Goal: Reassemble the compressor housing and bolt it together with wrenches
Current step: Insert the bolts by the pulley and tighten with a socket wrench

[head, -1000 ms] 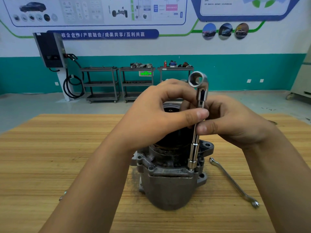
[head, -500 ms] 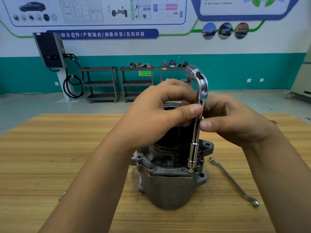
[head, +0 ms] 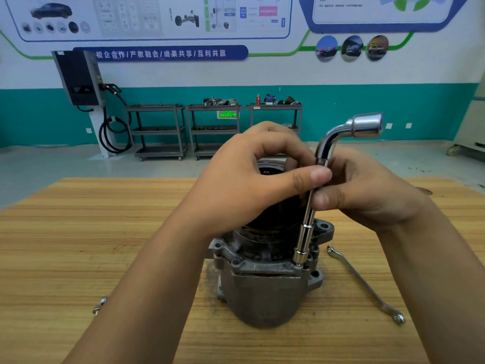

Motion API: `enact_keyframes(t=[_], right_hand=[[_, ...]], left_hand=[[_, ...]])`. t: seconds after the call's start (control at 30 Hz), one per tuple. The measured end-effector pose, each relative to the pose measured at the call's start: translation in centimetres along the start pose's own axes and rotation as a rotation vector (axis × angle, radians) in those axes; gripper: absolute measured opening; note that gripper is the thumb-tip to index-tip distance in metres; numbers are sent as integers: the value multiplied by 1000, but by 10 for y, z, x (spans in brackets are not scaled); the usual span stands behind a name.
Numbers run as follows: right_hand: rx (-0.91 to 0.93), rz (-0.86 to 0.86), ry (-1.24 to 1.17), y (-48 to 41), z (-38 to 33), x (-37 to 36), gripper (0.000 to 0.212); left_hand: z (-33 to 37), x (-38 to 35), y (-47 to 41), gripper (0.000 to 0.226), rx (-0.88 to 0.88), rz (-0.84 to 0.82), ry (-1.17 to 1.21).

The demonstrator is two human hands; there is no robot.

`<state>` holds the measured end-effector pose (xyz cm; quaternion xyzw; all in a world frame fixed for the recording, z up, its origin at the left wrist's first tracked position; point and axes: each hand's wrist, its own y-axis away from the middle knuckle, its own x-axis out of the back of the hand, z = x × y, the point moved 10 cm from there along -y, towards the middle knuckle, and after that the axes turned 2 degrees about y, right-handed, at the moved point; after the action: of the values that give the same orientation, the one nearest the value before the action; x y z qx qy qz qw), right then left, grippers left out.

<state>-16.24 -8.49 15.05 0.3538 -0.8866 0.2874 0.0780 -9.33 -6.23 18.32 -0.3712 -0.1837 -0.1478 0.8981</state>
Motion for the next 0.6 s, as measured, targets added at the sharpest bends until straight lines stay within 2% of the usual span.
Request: enact_keyframes(t=[0.2,0.33,0.6], right_hand=[[-25,15,48,-1,1,0,57],[5,-7,5,-1,0,-1,42],[27,-60,-37,4,-2,-1,28]], left_hand=[[-2,2,0,13,15,16,-9],[-2,-1,-1,15,15,-14,4],[-4,-4,-1,12,33,-67,24]])
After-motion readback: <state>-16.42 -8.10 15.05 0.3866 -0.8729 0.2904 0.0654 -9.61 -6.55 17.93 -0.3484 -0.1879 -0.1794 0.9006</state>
